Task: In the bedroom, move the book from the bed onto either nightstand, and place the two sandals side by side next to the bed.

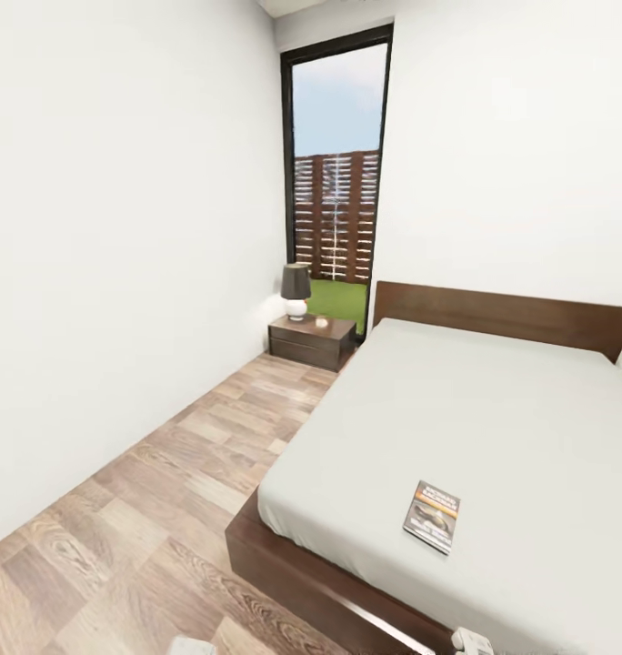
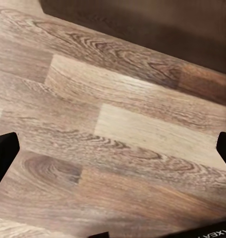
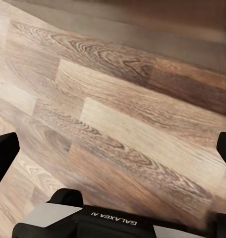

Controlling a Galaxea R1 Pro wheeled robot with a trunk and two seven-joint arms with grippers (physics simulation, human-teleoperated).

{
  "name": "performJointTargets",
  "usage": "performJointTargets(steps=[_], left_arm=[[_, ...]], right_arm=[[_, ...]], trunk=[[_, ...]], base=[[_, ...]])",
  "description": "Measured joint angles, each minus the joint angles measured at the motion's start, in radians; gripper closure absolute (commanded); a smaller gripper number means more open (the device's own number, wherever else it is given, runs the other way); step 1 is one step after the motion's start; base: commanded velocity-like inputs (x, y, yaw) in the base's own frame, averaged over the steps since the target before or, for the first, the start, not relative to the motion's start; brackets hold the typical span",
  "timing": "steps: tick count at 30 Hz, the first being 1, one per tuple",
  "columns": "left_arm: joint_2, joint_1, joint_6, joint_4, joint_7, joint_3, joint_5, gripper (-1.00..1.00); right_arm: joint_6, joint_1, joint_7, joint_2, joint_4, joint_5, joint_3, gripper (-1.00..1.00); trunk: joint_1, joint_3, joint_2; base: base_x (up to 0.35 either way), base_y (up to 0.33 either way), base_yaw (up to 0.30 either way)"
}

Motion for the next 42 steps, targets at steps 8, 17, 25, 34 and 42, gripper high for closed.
performJointTargets(steps=[8, 17, 25, 34, 42], left_arm=[[0.000, 0.000, 0.000, 0.000, 0.000, 0.000, 0.000, -1.00], [0.000, 0.000, 0.000, 0.000, 0.000, 0.000, 0.000, -1.00], [0.000, 0.000, 0.000, 0.000, 0.000, 0.000, 0.000, -1.00], [0.000, 0.000, 0.001, 0.000, 0.000, 0.000, 0.000, -1.00], [0.000, 0.000, 0.000, 0.000, 0.000, 0.000, 0.000, -1.00]], right_arm=[[0.000, 0.000, 0.000, 0.000, 0.000, 0.000, 0.000, -1.00], [0.000, 0.000, 0.000, 0.000, 0.000, 0.000, 0.000, -1.00], [0.000, 0.000, 0.000, 0.000, 0.000, 0.000, 0.000, -1.00], [0.000, 0.000, 0.000, 0.000, 0.000, 0.000, 0.000, -1.00], [0.000, 0.000, 0.000, 0.000, 0.000, 0.000, 0.000, -1.00]], trunk=[[0.000, 0.003, 0.000], [0.000, 0.007, 0.000], [0.000, 0.010, 0.000], [0.000, 0.013, 0.000], [0.000, 0.016, 0.000]], base=[[0.001, 0.003, -0.283], [0.082, 0.185, -0.283], [0.040, 0.088, -0.283], [0.001, 0.003, -0.283], [0.000, 0.000, -0.283]])
